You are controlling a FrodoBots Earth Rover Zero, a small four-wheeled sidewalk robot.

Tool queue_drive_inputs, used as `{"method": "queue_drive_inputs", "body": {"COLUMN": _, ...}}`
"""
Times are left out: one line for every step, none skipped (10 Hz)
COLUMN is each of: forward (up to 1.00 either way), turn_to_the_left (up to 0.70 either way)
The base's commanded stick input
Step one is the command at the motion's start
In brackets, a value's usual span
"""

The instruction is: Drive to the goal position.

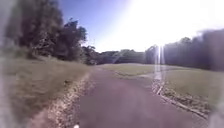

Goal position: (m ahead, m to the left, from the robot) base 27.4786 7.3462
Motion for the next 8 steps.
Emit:
{"method": "queue_drive_inputs", "body": {"forward": 1.00, "turn_to_the_left": 0.00}}
{"method": "queue_drive_inputs", "body": {"forward": 1.00, "turn_to_the_left": 0.00}}
{"method": "queue_drive_inputs", "body": {"forward": 1.00, "turn_to_the_left": 0.00}}
{"method": "queue_drive_inputs", "body": {"forward": 1.00, "turn_to_the_left": 0.00}}
{"method": "queue_drive_inputs", "body": {"forward": 1.00, "turn_to_the_left": 0.00}}
{"method": "queue_drive_inputs", "body": {"forward": 1.00, "turn_to_the_left": 0.00}}
{"method": "queue_drive_inputs", "body": {"forward": 1.00, "turn_to_the_left": 0.00}}
{"method": "queue_drive_inputs", "body": {"forward": 1.00, "turn_to_the_left": 0.00}}
